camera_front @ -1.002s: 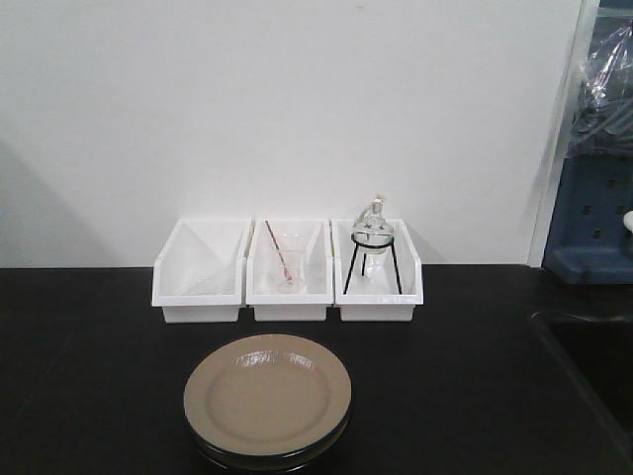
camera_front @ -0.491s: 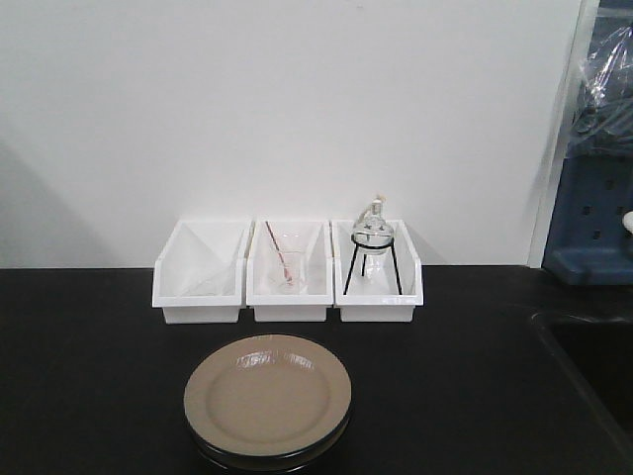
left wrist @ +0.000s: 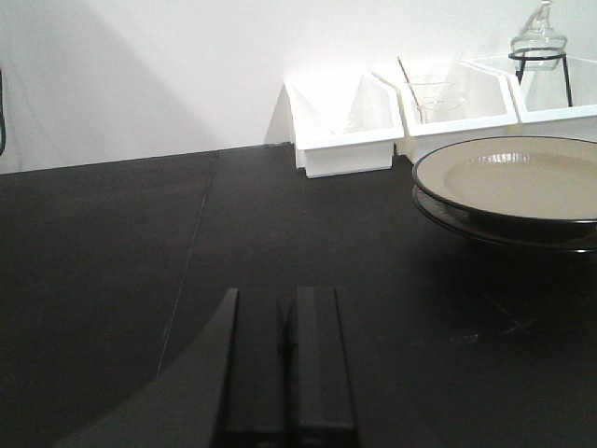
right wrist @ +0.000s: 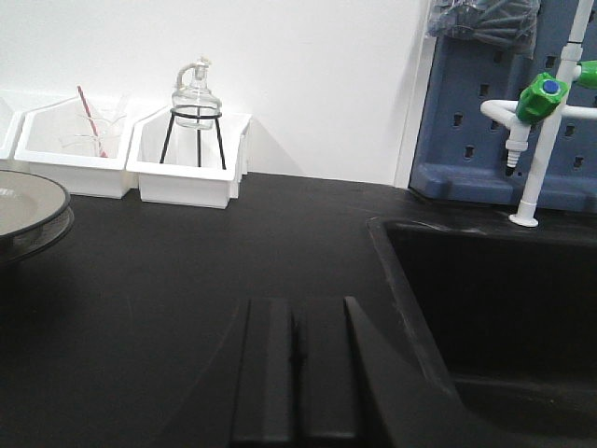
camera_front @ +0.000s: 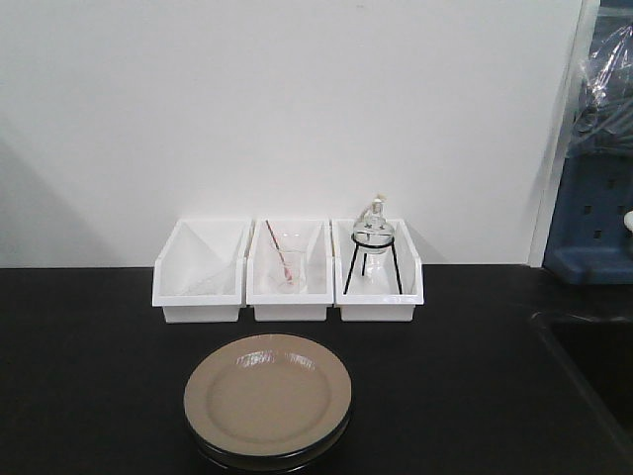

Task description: Arrange circular plates on left workspace

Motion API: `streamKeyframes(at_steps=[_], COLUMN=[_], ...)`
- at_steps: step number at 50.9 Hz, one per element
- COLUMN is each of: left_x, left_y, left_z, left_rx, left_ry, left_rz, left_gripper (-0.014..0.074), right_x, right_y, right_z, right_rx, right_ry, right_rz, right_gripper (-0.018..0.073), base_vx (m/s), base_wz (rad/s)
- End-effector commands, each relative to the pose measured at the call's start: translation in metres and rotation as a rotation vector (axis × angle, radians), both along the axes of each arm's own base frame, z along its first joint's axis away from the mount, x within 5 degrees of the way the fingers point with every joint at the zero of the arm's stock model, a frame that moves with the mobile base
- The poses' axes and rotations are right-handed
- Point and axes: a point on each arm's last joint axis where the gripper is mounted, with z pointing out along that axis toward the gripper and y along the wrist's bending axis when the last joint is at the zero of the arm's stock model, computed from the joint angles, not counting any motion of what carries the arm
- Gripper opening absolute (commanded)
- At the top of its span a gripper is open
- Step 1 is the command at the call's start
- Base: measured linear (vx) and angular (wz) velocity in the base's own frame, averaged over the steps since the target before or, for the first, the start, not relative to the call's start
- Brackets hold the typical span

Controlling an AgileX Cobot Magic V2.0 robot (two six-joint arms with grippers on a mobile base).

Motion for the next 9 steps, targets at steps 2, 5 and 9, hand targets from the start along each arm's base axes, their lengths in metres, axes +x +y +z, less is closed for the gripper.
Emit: streamKeyframes(at_steps=[2,5,9], left_x=[0.0,0.0,0.0], left_y=[0.001,0.001,0.001], left_z=[0.0021,0.0021,0.0021], left_rx=[-0.008,-0.007,-0.007], left_ry=[-0.083,-0.083,-0.083], left_rz=[0.012,0.012,0.012], left_gripper=[-0.0001,-0.0001,-0.0001], right_x=[0.0002,0.0002,0.0002], right_y=[0.0004,0.0004,0.0004], right_z=[-0.0004,-0.0004,-0.0004], right_rx=[-0.017,-0.017,-0.017], right_ry=[-0.058,-0.058,-0.058], right_rz=[0.003,0.003,0.003], right_gripper=[-0.0003,-0.0003,-0.0003], base_vx=[0.0,0.0,0.0], base_wz=[0.0,0.0,0.0])
